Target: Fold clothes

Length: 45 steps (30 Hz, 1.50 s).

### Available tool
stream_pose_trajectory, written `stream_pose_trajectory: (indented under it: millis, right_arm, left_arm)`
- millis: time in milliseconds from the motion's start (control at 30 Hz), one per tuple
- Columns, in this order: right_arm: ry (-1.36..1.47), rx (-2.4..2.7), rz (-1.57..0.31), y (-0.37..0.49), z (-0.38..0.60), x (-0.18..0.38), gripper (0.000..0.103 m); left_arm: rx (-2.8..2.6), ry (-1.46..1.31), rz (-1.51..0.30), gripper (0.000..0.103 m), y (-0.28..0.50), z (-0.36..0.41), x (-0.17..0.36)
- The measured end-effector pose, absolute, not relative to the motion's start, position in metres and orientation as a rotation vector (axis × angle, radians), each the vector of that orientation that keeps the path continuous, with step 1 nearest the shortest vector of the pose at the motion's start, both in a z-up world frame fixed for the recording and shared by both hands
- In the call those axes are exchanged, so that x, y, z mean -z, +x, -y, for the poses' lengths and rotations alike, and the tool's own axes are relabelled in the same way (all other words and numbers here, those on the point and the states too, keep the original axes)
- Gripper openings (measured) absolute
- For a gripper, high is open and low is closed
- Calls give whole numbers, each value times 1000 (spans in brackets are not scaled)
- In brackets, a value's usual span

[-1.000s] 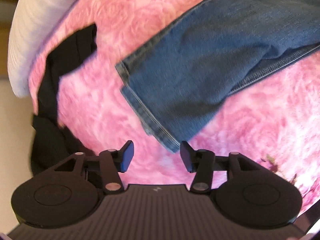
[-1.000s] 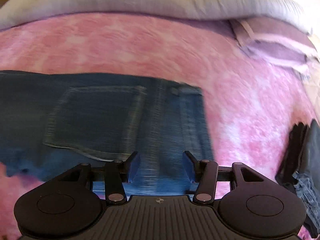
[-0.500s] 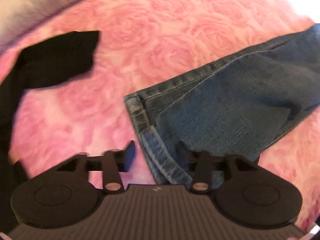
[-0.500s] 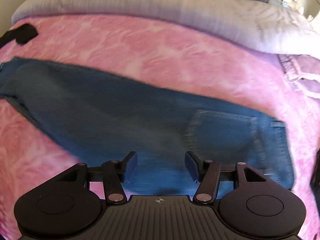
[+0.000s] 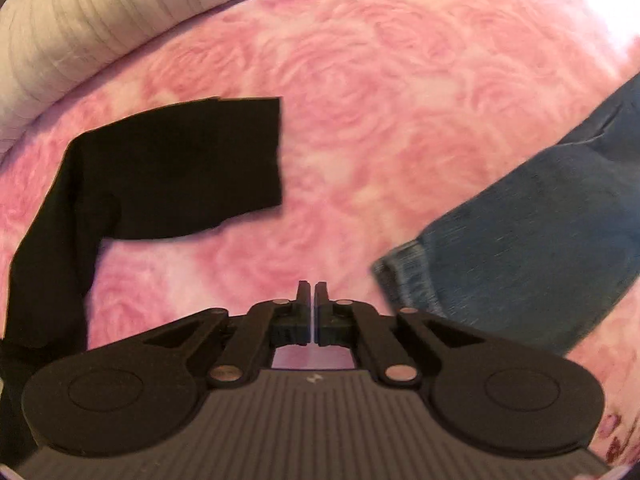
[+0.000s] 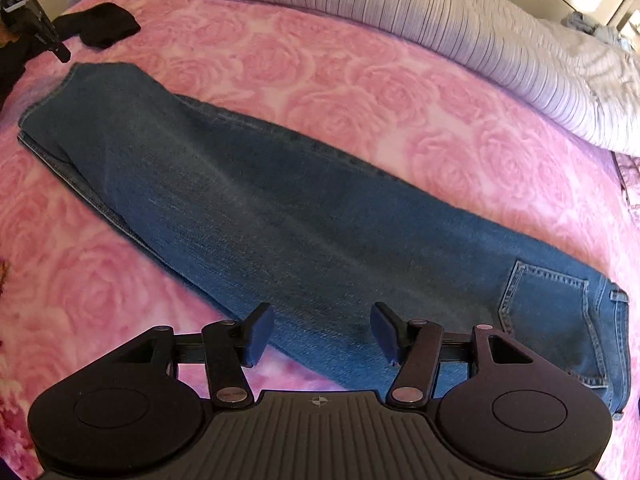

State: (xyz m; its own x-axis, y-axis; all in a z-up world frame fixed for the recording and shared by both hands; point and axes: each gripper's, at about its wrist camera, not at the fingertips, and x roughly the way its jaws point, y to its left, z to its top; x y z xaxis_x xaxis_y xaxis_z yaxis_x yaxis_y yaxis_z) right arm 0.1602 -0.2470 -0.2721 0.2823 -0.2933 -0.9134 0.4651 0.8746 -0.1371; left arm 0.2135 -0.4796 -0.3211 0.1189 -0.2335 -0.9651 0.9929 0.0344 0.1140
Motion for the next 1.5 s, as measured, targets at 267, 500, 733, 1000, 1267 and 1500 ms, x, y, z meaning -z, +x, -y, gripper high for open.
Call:
stream_pose_trajectory:
  millis: [267,500,733,1000,1267,1500]
  right_arm:
    - [225,512,-1188,165,241,277,59]
    - [225,470,-1184,184,232,281,60]
    - [160,447,-1166,197,228,272,61]
    - [225,408,-1129,222,229,276,62]
    - [151,281,-1105,248,246,280,62]
    - [-61,124,-1168,294,279,313,61]
  left_arm:
    - [1496,1181,-695,37,131,407,298]
    - [1629,1592,-295,24,49,366,348]
    - [1576,1709,-163,4,57,359,341]
    - [1580,1703,-328,11,59,357,358]
    - [1514,1520,-593,23,115,384,309]
    - [1550,1339,-594,23,128,472,330]
